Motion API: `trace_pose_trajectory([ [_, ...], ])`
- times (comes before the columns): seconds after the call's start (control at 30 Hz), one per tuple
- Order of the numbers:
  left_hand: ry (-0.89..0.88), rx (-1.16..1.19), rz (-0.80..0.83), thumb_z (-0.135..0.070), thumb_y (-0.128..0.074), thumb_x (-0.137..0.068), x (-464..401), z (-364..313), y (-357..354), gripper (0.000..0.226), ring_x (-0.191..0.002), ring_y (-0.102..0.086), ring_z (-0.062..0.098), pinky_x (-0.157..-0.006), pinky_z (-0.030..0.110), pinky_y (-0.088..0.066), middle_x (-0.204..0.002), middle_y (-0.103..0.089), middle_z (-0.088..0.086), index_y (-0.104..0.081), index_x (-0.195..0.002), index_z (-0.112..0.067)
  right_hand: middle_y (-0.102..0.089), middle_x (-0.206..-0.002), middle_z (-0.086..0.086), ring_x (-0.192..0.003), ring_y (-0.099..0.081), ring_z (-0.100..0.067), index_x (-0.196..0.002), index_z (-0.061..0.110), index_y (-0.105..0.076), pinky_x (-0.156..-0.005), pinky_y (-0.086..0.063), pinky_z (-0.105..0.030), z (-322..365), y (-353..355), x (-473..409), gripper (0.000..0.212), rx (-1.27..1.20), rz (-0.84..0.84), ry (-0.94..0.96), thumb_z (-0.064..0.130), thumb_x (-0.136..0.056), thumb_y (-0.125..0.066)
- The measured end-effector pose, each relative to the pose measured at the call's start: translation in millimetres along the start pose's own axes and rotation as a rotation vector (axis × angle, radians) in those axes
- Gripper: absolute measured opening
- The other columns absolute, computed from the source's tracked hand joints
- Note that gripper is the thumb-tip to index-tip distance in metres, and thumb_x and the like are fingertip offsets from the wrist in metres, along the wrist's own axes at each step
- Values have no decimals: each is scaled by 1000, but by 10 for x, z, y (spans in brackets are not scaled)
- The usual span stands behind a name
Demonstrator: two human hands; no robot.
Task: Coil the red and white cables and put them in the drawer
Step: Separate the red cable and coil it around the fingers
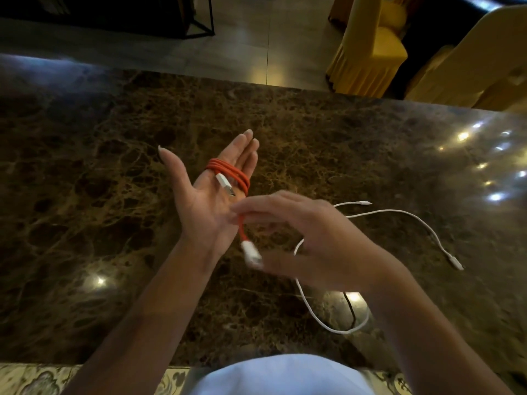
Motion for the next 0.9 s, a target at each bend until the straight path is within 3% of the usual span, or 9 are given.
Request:
trace_pose_trajectory([
  [0.13,72,-23,0,-85,-12,-80,13,94,-6,116,-154,-39,24,-130,44,-22,-165,-44,10,-38,-158,-3,-71,-89,4,-80,-63,-9,-107,12,-78,-70,-54,-30,-35,-48,-99,15,127,-304,130,21,-98,-71],
  [0.27,165,42,38,-91,-11,-83,-10,143,-39,121,-155,-38,27,-130,46,-21,-164,-44,13,-34,-160,-1,-65,-106,-4,-97,-58,-20,-102,12,-76,-84,-50,-39,27,-258,-162,19,199,-293,132,28,-100,-66],
  [0.33,188,90,25,-91,-9,-88,-48,128,9,120,-156,-36,32,-131,46,-17,-165,-42,18,-34,-159,3,-67,-103,-3,-94,-58,-18,-102,11,-74,-83,-49,-39,66,-383,-142,18,191,-269,126,25,-102,-63],
  [0.47,242,254,116,-93,-15,-87,-112,69,54,124,-159,-26,38,-132,43,-18,-170,-27,24,-23,-161,6,-63,-89,7,-82,-55,-10,-98,4,-73,-77,-46,-25,42,-282,-103,9,59,-323,125,11,-99,-67],
  [0.53,226,198,198,-94,-11,-84,-94,73,13,126,-160,-21,36,-131,45,-19,-172,-22,23,-19,-162,4,-60,-88,8,-80,-55,-7,-96,3,-72,-77,-44,-22,38,-153,-101,7,-40,-314,126,6,-99,-66],
  [0.6,184,78,285,-93,-17,-83,-16,111,-123,125,-157,-30,33,-129,44,-26,-167,-32,22,-31,-158,5,-61,-83,5,-75,-58,-7,-96,4,-69,-70,-47,-23,66,-20,-115,8,-183,-330,107,3,-100,-62],
  [0.7,301,-101,319,-85,-58,-78,145,171,-366,98,-128,-60,18,-111,31,-45,-131,-66,9,-61,-134,-5,-66,-74,-6,-63,-63,-13,-98,3,-67,-57,-51,-30,55,201,-117,13,-371,-495,27,6,-104,-55],
  [0.8,338,-177,343,-87,-49,-79,242,121,-360,104,-138,-54,17,-116,30,-41,-138,-64,3,-47,-145,-6,-68,-71,-11,-62,-69,-27,-114,2,-63,-53,-57,-40,43,345,-91,13,-343,-567,-37,5,-106,-53],
  [0.9,310,-214,409,-87,-47,-79,134,98,-372,110,-153,-40,21,-123,32,-33,-157,-52,6,-39,-156,-9,-72,-71,-9,-62,-74,-19,-126,8,-59,-55,-57,-26,-9,404,-30,23,-318,-568,-180,5,-103,-59],
])
Point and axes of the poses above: each hand's wrist, its own x-axis away from the middle knuckle, its own y-axis out of the back of the hand, z = x × y, the point moved 1 cm from there along -x, towards the middle knuckle
